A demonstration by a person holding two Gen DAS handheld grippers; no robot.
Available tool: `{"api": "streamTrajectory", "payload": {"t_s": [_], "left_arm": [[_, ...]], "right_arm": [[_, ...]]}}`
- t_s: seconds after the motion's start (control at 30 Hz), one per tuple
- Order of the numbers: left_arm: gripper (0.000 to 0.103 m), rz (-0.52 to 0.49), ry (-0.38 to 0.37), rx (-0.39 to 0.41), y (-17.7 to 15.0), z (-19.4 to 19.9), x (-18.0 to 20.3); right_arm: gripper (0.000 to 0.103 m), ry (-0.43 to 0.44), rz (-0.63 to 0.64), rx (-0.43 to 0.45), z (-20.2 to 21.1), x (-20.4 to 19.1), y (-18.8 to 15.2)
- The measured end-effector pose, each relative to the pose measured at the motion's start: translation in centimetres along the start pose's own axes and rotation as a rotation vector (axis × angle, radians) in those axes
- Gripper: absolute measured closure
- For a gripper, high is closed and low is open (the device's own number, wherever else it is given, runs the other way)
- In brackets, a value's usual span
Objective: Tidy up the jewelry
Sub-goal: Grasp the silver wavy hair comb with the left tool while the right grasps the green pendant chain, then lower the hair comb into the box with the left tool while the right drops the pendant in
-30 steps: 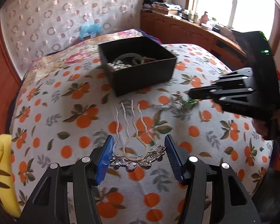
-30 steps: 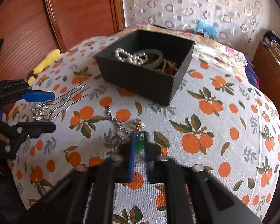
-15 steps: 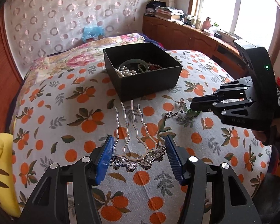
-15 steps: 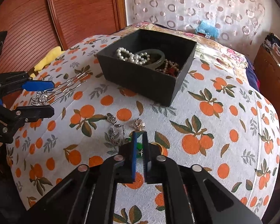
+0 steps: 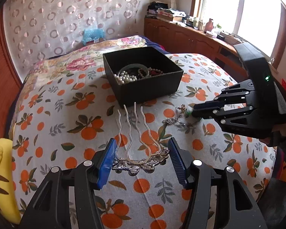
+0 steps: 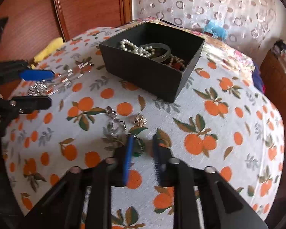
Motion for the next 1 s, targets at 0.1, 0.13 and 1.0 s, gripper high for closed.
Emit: {"api": "streamTrajectory", "payload": {"t_s": [0.1,0.13,1.0], "left_arm": [[0.05,-0.006,0.0,0.02,0.9,0.3,0.3],[0.05,-0.009,-0.001,0.028,1.3,0.5,0.4],[0.049,-0.057,0.024,0.124,11.7,-2.4,-0.7]], "right_arm": [[0.096,0.015,0.007,0.006,0.1,-0.1,0.0],[0.096,0.014,0.01,0.01,0.2,-0.2,0.1],[0.096,0.048,-0.103,0.309,6.6,5.1,10.4]]}}
Point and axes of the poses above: each gripper's, at about its wrist camera, not at the fingertips, and z roughly against the way its jaws point, x to its right, y to its top, the point moved 8 cm from there along -z, roughly the way its jaws point, and after that the axes turned 5 degrees about -y, right-handed, at the moved point
